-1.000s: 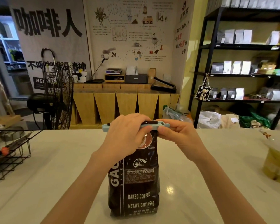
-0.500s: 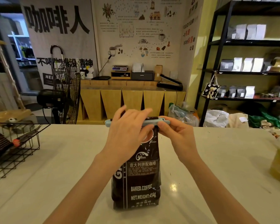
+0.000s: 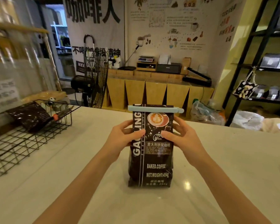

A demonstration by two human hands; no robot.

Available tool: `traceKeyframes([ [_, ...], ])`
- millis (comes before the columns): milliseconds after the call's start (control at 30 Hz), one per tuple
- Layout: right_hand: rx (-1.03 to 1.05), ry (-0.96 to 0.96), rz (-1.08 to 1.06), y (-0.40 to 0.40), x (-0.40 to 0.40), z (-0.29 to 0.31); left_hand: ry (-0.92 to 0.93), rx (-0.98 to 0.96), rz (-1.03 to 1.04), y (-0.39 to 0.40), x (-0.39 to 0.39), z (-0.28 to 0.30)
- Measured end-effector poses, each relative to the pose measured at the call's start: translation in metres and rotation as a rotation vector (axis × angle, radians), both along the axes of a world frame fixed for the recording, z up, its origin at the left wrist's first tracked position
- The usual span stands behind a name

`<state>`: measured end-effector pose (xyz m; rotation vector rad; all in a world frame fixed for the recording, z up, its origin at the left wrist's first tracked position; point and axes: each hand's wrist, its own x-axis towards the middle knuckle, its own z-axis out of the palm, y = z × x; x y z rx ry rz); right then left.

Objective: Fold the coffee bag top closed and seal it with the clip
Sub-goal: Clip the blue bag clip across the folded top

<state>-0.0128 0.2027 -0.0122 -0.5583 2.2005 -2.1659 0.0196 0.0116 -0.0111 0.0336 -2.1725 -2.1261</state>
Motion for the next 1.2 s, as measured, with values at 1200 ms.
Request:
traceKeyframes([
  [1200,0.065,-0.008,0.592,-0.513,-0.003,0.056,0.327,-0.28,1.013,-0.398,0.096,0.037],
])
